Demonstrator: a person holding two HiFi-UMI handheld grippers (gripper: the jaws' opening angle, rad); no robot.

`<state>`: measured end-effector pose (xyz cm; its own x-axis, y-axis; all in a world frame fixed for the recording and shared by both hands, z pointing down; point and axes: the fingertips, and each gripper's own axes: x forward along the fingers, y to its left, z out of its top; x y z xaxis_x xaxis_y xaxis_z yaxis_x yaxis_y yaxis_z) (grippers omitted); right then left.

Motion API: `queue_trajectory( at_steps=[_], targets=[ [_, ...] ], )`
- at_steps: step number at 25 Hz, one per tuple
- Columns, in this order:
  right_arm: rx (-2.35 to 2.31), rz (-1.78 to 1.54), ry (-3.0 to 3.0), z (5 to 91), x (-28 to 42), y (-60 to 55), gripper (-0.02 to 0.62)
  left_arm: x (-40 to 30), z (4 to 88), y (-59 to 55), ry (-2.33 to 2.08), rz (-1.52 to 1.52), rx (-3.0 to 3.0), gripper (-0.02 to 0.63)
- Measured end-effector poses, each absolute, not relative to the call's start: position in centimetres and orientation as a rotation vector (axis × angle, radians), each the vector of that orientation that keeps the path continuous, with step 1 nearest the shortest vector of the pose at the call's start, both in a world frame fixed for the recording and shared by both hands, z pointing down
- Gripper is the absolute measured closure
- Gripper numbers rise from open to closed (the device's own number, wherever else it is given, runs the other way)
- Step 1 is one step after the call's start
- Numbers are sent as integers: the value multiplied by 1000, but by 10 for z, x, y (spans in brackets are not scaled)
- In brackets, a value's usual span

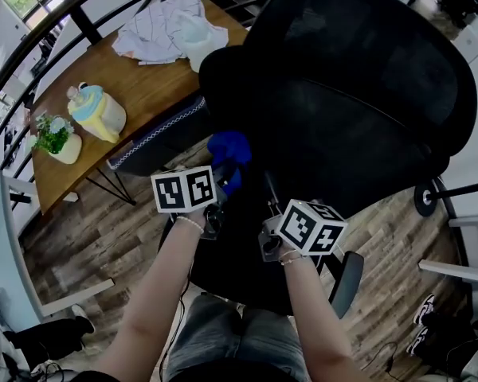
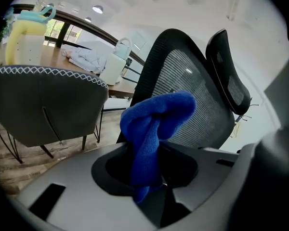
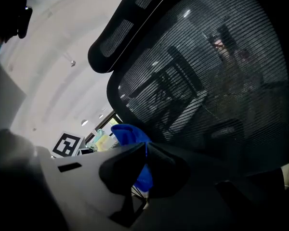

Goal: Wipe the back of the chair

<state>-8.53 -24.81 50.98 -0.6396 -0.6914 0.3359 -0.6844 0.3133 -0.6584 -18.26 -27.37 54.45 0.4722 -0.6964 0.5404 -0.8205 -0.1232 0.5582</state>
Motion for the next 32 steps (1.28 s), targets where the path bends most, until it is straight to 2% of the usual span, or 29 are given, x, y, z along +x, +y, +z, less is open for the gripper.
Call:
queue_trajectory(
  at_steps=[9,18,32],
  targets=[
    [-1342,-1206,2545,487,-78,-215,563,-184,502,-245,-1245,142,1963,470],
    [-1333,-1045,2563,430,-62,-171,564,-180,428,-189,-1204,60,2140,469],
    [-1333,-685,2566,332,-37,-88,565,-137,346,-88,-1049,5,2451,469]
  ],
)
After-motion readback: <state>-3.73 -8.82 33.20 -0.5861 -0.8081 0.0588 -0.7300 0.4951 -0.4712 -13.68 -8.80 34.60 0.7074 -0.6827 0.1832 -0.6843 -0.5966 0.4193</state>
